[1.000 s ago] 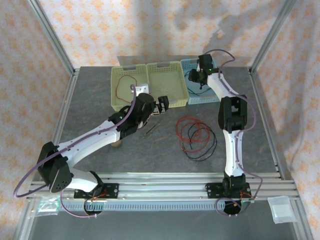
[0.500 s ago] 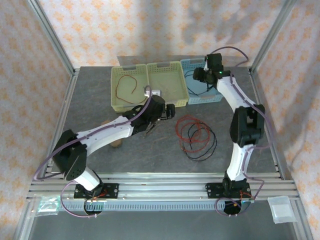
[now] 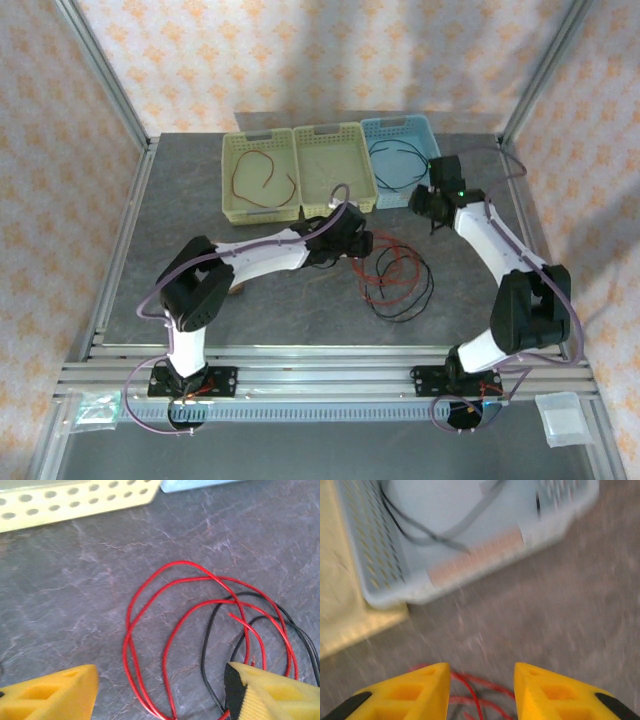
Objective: Untangle the cables
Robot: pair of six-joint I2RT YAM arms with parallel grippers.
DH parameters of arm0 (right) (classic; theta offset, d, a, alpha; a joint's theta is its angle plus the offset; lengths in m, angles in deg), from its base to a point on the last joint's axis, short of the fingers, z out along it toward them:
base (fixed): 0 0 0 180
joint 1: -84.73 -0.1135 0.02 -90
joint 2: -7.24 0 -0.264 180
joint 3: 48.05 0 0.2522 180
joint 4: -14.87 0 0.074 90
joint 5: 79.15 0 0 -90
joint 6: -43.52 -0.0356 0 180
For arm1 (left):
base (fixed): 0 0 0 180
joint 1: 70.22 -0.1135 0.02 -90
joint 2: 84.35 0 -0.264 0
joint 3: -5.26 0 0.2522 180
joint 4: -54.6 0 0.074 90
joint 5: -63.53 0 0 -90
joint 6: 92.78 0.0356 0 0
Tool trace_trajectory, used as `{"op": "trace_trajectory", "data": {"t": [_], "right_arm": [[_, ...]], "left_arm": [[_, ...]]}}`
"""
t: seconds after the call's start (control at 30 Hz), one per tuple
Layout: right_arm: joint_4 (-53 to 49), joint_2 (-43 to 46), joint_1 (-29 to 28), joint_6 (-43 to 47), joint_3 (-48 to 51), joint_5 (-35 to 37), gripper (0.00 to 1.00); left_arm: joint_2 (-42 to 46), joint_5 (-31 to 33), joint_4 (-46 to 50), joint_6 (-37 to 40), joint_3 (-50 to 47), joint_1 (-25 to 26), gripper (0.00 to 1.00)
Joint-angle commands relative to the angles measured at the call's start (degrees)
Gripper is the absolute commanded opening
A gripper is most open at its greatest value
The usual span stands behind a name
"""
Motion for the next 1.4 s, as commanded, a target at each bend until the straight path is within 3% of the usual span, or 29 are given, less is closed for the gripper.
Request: {"op": "trace_trajectory", "data": {"t": [0.0,0.13,0.2,0.47,0.93,1.37], "right_arm": [[-5.5,3.9,0.2,-1.2,5.8,-8.0,0.34],[-5.4,5.6,0.3,-0.8,10.7,-17.4,0.33],[-5.6,5.2,0.1,-0.7,12.2,-18.9,0.28],[-3.0,2.1,-0.5,-0.3,15.1,-19.3,0.20],[2.5,-2.5,-0.8,-2.1,16.7,-18.2,0.26],[3.4,-6.4,-2.1,-2.4,15.6,-17.2,0.22]], "left_arm": [[-3.1,-3.4,0.8,0.2,2.9,0.8,0.64],[-5.6,-6.4,-1.0,-0.6,4.0,0.8,0.60],[-6.8,-7.5,-1.8,-1.2,4.3,0.8,0.58],[-9.3,-10.4,-4.1,-2.1,3.9,1.3,0.43],[-10.6,-10.2,-3.8,-2.1,2.3,1.7,0.42],[-10.8,-10.0,-4.1,-2.3,1.3,1.7,0.42]]}}
